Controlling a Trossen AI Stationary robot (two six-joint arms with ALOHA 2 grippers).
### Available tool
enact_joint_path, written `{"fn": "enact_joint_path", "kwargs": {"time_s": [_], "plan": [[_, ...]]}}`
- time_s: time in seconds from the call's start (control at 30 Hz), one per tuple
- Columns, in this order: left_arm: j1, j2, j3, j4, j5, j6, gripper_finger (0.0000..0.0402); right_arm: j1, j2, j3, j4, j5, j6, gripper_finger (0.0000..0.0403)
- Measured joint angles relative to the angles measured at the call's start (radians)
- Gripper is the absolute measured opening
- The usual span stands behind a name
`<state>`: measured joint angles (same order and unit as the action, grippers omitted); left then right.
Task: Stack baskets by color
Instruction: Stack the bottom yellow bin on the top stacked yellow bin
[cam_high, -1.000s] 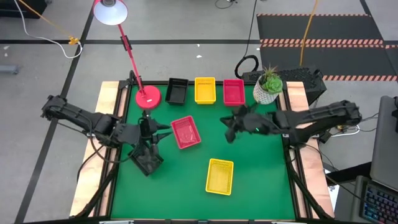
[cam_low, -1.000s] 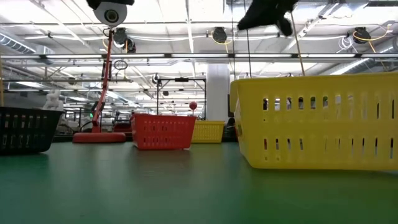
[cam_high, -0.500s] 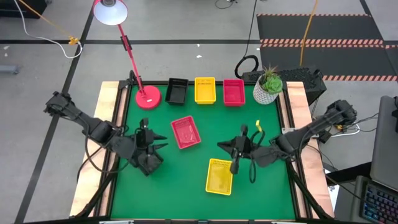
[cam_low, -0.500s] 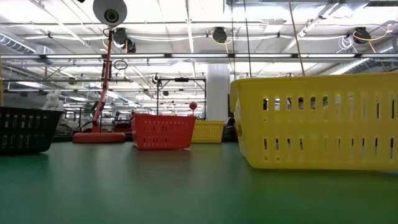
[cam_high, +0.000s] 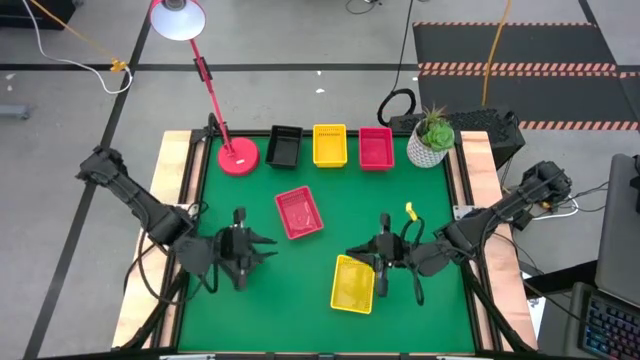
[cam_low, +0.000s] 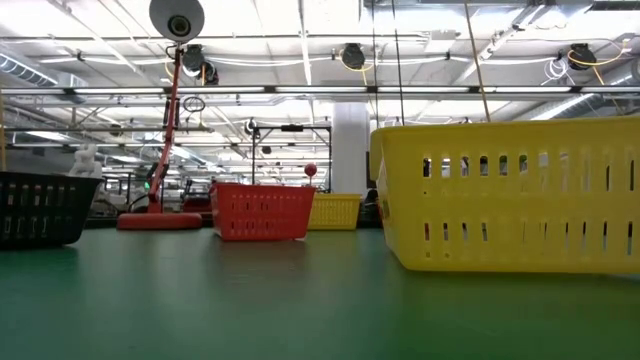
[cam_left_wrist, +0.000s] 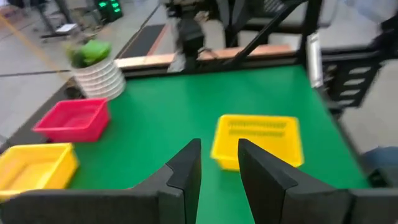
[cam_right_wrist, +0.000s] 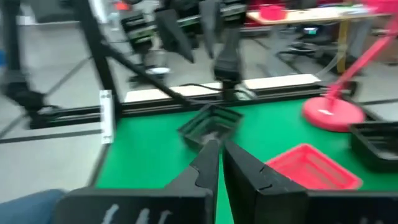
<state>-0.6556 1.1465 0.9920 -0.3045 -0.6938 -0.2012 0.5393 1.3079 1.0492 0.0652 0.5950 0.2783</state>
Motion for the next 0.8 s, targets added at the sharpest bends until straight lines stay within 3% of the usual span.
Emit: {"fn": "enact_joint_path", "kwargs": {"time_s": [0.2, 0.7, 0.8], "plan": [[-0.033, 0.000, 0.005, 0.081, 0.045, 0.058, 0.0108, 0.017, 0.000, 0.000, 0.032, -0.076, -0.003, 0.0015], [-0.123, 0.000, 0.116, 0.036, 0.062, 0.029, 0.0108, 0.025, -0.001, 0.000, 0.007, -0.076, 0.008, 0.0015], [-0.126, 0.000, 0.116, 0.008, 0.062, -0.001, 0.0108, 0.024, 0.000, 0.037, -0.075, -0.076, 0.026, 0.0015]]}}
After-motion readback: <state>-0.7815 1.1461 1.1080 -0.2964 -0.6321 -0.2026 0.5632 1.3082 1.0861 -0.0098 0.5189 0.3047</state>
